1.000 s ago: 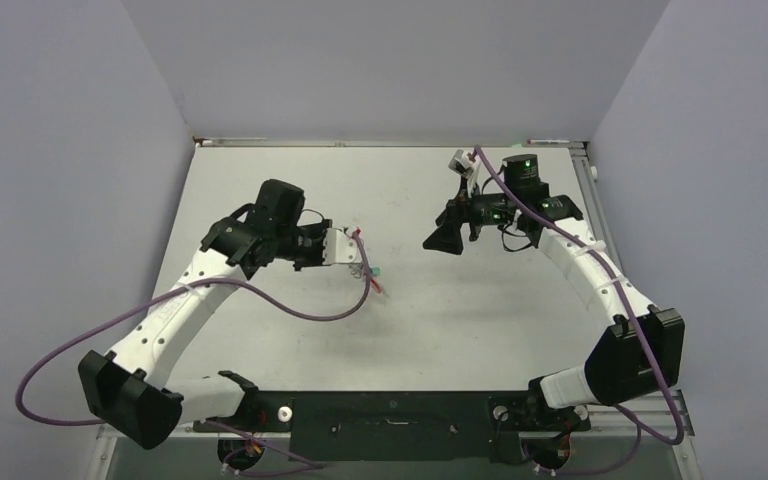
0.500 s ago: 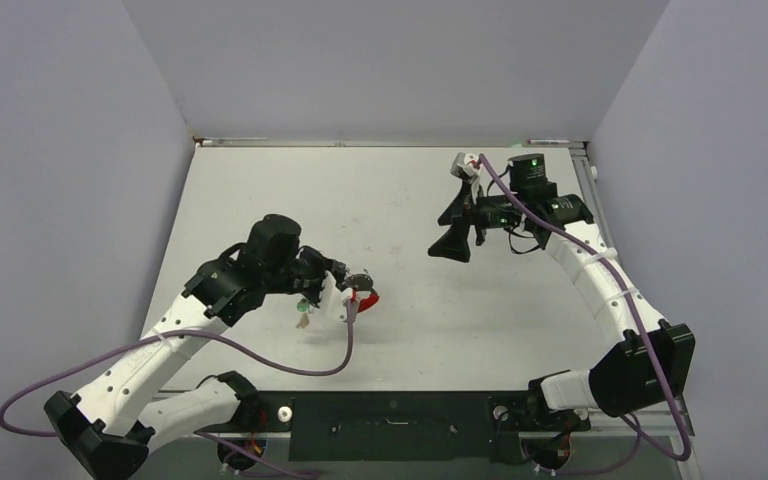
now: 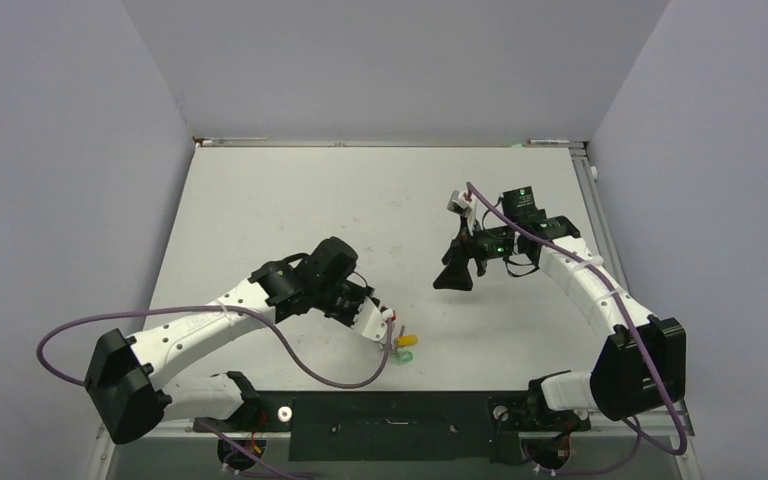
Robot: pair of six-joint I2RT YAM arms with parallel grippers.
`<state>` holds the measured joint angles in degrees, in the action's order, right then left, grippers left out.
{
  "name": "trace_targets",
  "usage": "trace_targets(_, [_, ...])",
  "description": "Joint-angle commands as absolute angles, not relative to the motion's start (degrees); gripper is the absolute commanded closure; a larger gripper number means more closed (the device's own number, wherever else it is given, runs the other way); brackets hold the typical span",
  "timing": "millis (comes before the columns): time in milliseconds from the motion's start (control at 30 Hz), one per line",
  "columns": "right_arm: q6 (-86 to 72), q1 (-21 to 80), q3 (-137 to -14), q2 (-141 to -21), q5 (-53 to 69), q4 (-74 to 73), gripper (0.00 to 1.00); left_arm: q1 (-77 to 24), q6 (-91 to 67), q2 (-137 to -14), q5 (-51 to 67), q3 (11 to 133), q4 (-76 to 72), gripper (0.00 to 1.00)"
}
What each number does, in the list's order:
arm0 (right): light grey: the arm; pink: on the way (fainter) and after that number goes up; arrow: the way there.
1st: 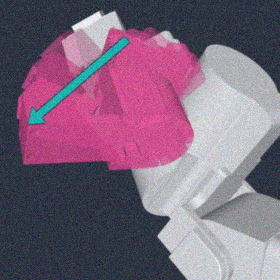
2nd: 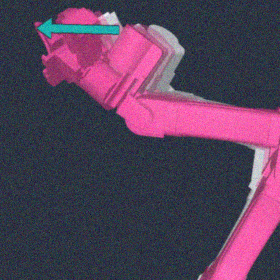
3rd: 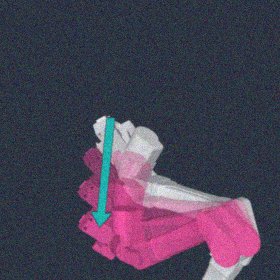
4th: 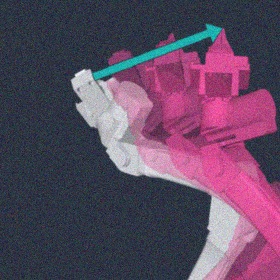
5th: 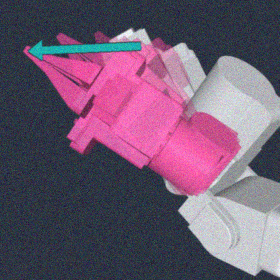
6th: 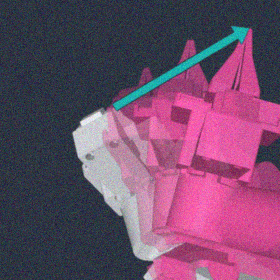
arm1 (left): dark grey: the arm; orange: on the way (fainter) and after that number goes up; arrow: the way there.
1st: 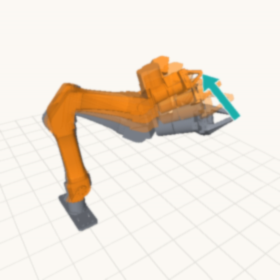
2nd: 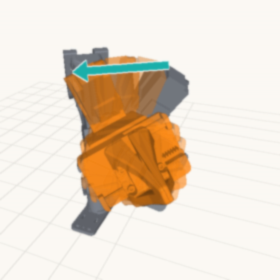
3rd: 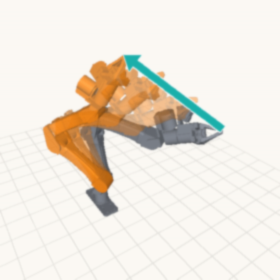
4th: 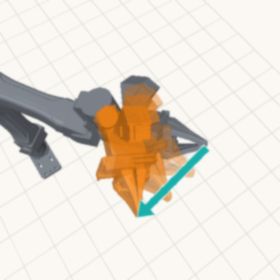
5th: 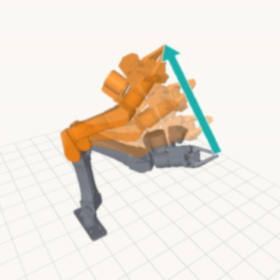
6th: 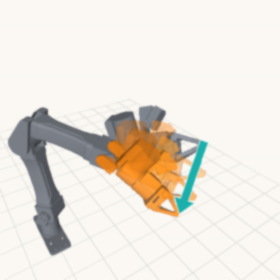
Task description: Remove the keys from the keyring
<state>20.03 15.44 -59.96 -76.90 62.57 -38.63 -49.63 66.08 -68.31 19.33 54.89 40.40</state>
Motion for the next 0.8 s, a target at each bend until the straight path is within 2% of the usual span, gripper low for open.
trace_targets(0, [29.1,15.0,-61.9,-75.8,63.7,-43.0,0.18,-50.1,65.3,-70.6,23.3,57.6,34.6,1.00])
trace_targets(233, [31.4,14.9,-57.9,-77.2,70.7,-40.3,0.33,-50.0,69.2,-72.5,21.6,52.6,28.9,1.00])
trace_targets(400, [20.0,14.9,-52.5,-77.3,70.7,-24.6,0.37,-50.1,70.9,-71.4,18.1,46.1,22.1,1.00])
trace_targets(467, [14.7,15.0,-49.6,-77.2,69.8,-17.3,0.36,-50.0,70.9,-70.6,16.8,43.1,16.6,1.00])
trace_targets(600, [6.0,15.8,-44.7,-78.1,67.7,-3.3,0.23,-50.0,75.1,-69.2,14.9,36.7,5.0,1.00])
trace_targets(767, [1.5,18.3,-43.0,-82.8,65.6,4.3,0.22,-50.0,83.6,-67.5,13.2,30.4,-8.7,1.00])
